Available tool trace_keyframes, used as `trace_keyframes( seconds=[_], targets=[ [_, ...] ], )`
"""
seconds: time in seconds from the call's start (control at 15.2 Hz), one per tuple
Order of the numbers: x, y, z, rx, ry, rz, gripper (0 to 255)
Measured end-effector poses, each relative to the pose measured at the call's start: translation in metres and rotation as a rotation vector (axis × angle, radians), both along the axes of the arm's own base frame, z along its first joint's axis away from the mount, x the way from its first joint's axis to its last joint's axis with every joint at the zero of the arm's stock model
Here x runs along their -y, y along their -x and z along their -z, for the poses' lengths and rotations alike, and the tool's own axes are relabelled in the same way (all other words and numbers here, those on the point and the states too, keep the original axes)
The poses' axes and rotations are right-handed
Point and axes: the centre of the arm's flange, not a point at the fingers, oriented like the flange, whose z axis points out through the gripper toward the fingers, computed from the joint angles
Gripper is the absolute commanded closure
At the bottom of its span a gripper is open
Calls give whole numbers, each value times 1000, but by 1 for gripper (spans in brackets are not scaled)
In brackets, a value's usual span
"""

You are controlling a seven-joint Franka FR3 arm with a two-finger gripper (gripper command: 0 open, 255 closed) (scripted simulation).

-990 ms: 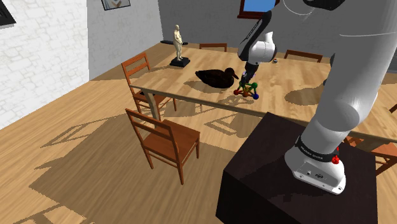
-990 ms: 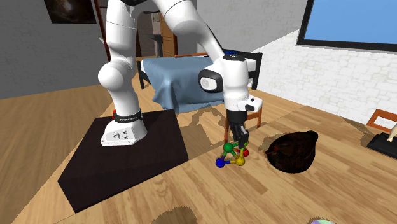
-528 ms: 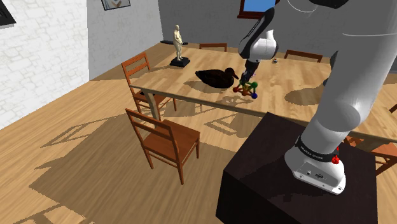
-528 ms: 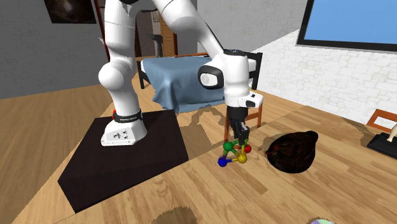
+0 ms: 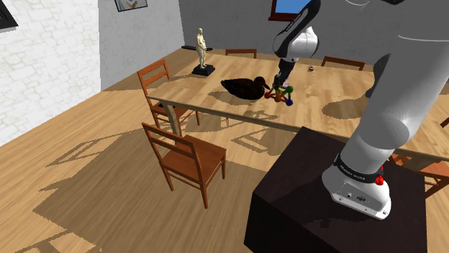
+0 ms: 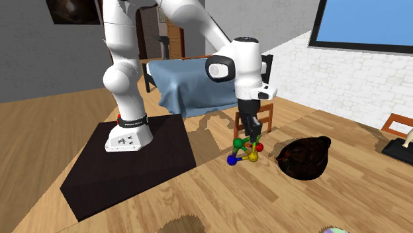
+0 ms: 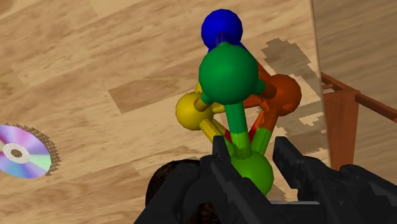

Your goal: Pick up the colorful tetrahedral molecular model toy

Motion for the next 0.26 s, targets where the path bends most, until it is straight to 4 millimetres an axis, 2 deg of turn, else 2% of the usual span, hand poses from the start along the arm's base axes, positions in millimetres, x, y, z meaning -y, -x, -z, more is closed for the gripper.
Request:
trace_keyframes(
  seconds=[0.26],
  targets=[
    [-1, 2, -19, 0, 0, 0, 255]
  ],
)
